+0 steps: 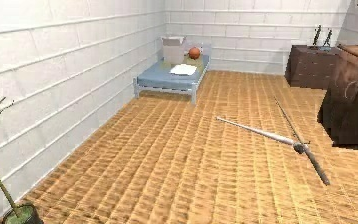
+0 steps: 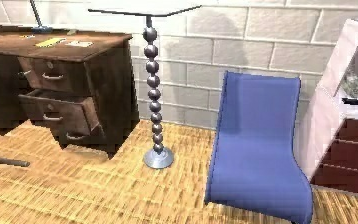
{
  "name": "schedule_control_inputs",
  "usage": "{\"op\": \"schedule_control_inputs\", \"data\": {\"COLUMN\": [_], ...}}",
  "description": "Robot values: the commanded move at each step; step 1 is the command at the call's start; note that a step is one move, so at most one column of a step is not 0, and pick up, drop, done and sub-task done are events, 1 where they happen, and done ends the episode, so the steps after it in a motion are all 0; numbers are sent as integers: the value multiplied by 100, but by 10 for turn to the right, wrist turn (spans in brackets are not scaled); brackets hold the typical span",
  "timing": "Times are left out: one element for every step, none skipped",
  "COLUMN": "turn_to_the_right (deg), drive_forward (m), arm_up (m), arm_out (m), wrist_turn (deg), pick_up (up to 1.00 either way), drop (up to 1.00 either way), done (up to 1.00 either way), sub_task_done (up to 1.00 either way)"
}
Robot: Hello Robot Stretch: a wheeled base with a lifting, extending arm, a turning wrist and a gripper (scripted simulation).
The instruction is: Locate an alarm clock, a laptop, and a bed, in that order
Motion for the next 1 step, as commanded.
{"op": "schedule_control_inputs", "data": {"turn_to_the_right": [0], "drive_forward": [100], "arm_up": [0], "arm_out": [0], "wrist_turn": [0], "pick_up": [0], "drop": [0], "done": [0], "sub_task_done": [0]}}
